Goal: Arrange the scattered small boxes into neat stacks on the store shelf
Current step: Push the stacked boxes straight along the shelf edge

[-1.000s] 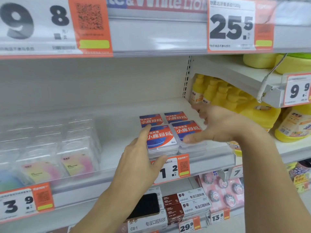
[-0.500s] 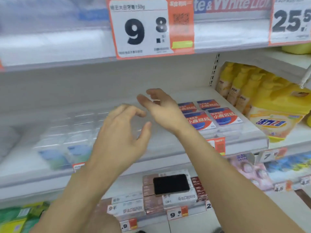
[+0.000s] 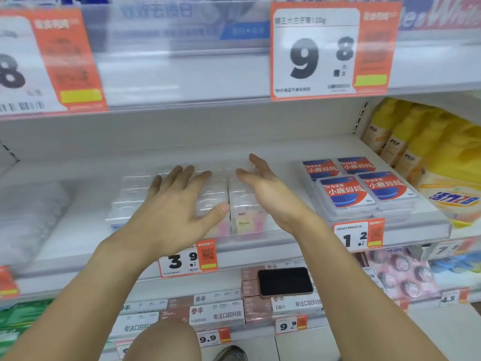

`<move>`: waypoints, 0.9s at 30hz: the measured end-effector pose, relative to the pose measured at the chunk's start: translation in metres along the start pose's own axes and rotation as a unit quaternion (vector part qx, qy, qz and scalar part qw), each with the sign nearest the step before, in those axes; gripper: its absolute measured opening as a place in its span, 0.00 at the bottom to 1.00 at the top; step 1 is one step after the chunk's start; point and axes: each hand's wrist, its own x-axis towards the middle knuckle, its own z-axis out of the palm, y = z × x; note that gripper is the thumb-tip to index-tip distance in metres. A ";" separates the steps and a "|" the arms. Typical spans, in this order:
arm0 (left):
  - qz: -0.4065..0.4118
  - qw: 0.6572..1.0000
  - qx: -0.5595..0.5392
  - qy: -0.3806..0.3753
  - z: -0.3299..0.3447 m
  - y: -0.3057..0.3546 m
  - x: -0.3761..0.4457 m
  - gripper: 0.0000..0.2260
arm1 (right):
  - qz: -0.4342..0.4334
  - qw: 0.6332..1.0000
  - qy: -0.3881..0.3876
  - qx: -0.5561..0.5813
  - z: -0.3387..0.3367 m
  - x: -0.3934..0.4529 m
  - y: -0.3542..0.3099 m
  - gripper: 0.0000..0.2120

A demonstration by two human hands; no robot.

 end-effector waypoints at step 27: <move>-0.296 0.860 -0.399 0.115 0.004 -0.109 0.012 0.23 | -0.008 0.982 0.035 -0.184 -0.004 0.021 -0.021 0.21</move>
